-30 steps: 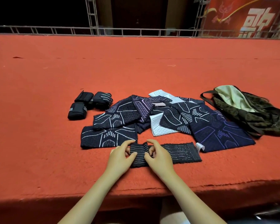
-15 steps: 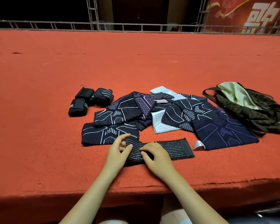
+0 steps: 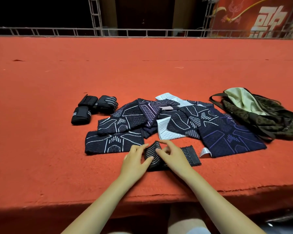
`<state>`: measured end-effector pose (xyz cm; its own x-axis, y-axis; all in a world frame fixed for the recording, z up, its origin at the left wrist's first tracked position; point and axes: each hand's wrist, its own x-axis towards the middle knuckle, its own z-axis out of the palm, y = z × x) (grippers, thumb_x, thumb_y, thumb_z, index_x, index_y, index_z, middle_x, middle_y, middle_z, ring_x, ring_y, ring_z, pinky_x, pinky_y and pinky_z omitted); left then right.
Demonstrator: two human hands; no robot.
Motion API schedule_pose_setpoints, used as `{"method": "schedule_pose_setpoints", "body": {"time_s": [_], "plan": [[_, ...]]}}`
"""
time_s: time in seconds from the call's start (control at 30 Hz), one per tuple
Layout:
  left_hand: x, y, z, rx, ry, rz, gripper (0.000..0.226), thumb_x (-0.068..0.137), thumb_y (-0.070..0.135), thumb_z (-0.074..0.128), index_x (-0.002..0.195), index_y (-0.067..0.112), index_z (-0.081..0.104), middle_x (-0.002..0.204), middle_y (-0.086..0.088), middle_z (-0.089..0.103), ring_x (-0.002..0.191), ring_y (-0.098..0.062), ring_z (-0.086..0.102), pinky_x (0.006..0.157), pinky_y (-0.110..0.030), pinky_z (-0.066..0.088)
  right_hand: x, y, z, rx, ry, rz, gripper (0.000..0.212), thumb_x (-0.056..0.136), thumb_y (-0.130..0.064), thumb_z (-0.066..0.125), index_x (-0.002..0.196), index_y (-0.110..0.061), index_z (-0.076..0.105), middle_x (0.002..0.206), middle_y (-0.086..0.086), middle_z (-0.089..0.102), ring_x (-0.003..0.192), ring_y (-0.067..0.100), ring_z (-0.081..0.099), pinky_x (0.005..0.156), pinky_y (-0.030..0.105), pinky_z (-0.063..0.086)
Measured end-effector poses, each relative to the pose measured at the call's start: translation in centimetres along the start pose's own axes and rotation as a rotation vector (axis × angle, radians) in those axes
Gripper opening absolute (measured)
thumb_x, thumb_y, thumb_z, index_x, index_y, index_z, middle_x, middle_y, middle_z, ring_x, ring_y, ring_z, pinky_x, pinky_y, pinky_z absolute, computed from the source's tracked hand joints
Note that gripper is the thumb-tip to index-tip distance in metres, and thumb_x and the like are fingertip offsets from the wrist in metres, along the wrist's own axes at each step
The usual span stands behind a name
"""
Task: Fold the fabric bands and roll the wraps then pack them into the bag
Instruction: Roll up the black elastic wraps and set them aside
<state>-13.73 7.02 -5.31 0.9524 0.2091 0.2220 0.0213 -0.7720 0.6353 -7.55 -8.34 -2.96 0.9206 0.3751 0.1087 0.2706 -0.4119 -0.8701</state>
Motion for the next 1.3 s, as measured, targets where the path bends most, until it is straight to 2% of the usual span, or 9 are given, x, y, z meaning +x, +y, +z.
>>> {"method": "schedule_pose_setpoints", "body": {"time_s": [0.1, 0.27, 0.43, 0.57, 0.77, 0.9, 1.03, 1.13, 1.3], "plan": [[0.4, 0.8, 0.9, 0.129, 0.039, -0.077, 0.069, 0.081, 0.055, 0.059, 0.141, 0.031, 0.036, 0.116, 0.006, 0.046, 0.115, -0.012, 0.047, 0.100, -0.033, 0.034, -0.2, 1.4, -0.9, -0.176, 0.042, 0.004, 0.038, 0.082, -0.021, 0.065, 0.119, -0.025, 0.058, 0.072, -0.008, 0.056, 0.064, 0.005, 0.052, 0.071, 0.029, 0.045], [0.3, 1.5, 1.3, 0.121, 0.045, -0.026, 0.059, 0.084, 0.047, 0.058, 0.137, 0.031, 0.040, 0.111, 0.012, 0.058, 0.110, -0.010, 0.053, 0.096, -0.031, 0.032, -1.4, 3.0, -0.6, -0.326, 0.130, -0.157, 0.041, 0.081, -0.024, 0.067, 0.121, -0.022, 0.057, 0.083, -0.011, 0.052, 0.079, 0.006, 0.046, 0.074, 0.021, 0.036], [0.0, 1.5, 0.7, -0.078, 0.036, -0.053, 0.048, 0.084, 0.023, 0.062, 0.130, 0.029, 0.050, 0.071, 0.016, 0.050, 0.070, -0.011, 0.050, 0.087, -0.032, 0.043, -1.6, 3.3, -0.4, -0.268, 0.171, -0.268, 0.033, 0.076, -0.033, 0.065, 0.105, -0.019, 0.066, 0.091, -0.013, 0.052, 0.088, 0.008, 0.051, 0.081, 0.020, 0.040], [-0.2, 1.3, 0.6, -0.184, 0.059, -0.082, 0.048, 0.082, 0.015, 0.060, 0.126, 0.033, 0.052, 0.077, 0.016, 0.054, 0.065, -0.001, 0.051, 0.066, -0.018, 0.038, -2.1, 3.5, -0.2, -0.245, 0.130, -0.386, 0.029, 0.079, -0.035, 0.058, 0.097, -0.017, 0.071, 0.095, -0.008, 0.061, 0.095, 0.009, 0.055, 0.087, 0.019, 0.041], [0.0, 0.9, 0.8, -0.418, 0.082, -0.116, 0.045, 0.082, 0.009, 0.064, 0.113, 0.041, 0.055, 0.081, 0.010, 0.058, 0.058, -0.004, 0.052, 0.067, -0.026, 0.049, -2.0, 3.6, -0.2, -0.259, 0.073, -0.371, 0.032, 0.083, -0.039, 0.052, 0.098, -0.020, 0.072, 0.098, -0.011, 0.064, 0.097, 0.006, 0.056, 0.089, 0.017, 0.041], [-0.1, 1.6, 0.6, -0.682, 0.047, -0.056, 0.033, 0.092, 0.007, 0.054, 0.113, 0.032, 0.053, 0.084, 0.004, 0.065, 0.066, -0.001, 0.062, 0.065, -0.012, 0.045, -2.1, 2.9, -0.4, -0.175, 0.093, -0.282, 0.041, 0.086, -0.047, 0.043, 0.097, -0.020, 0.071, 0.096, -0.011, 0.069, 0.093, 0.004, 0.061, 0.086, 0.024, 0.045], [0.1, 1.7, 1.0, -0.458, -0.054, 0.038, 0.037, 0.088, 0.006, 0.059, 0.107, 0.038, 0.056, 0.095, 0.005, 0.066, 0.084, 0.003, 0.061, 0.073, -0.009, 0.043, -2.2, 2.2, -1.0, 0.022, 0.087, -0.113, 0.055, 0.082, -0.058, 0.040, 0.117, -0.022, 0.061, 0.097, -0.012, 0.068, 0.092, -0.004, 0.059, 0.085, 0.015, 0.043], [0.5, 1.8, 1.8, -0.288, -0.064, 0.104, 0.035, 0.084, 0.019, 0.065, 0.112, 0.038, 0.057, 0.097, 0.007, 0.059, 0.087, -0.001, 0.058, 0.079, -0.018, 0.045, -1.7, 1.9, -1.8, 0.100, 0.045, -0.016, 0.053, 0.079, -0.061, 0.041, 0.115, -0.027, 0.060, 0.093, -0.011, 0.068, 0.084, -0.001, 0.060, 0.085, 0.028, 0.048], [0.9, 2.9, 3.0, -0.145, -0.002, 0.083, 0.034, 0.081, 0.037, 0.065, 0.115, 0.033, 0.061, 0.106, 0.010, 0.051, 0.102, -0.008, 0.053, 0.091, -0.031, 0.045, -1.0, 2.2, -3.9, -0.241, 0.063, -0.043, 0.020, 0.088, -0.033, 0.060, 0.106, -0.025, 0.064, 0.093, -0.004, 0.067, 0.089, 0.014, 0.060, 0.083, 0.034, 0.047]]}}
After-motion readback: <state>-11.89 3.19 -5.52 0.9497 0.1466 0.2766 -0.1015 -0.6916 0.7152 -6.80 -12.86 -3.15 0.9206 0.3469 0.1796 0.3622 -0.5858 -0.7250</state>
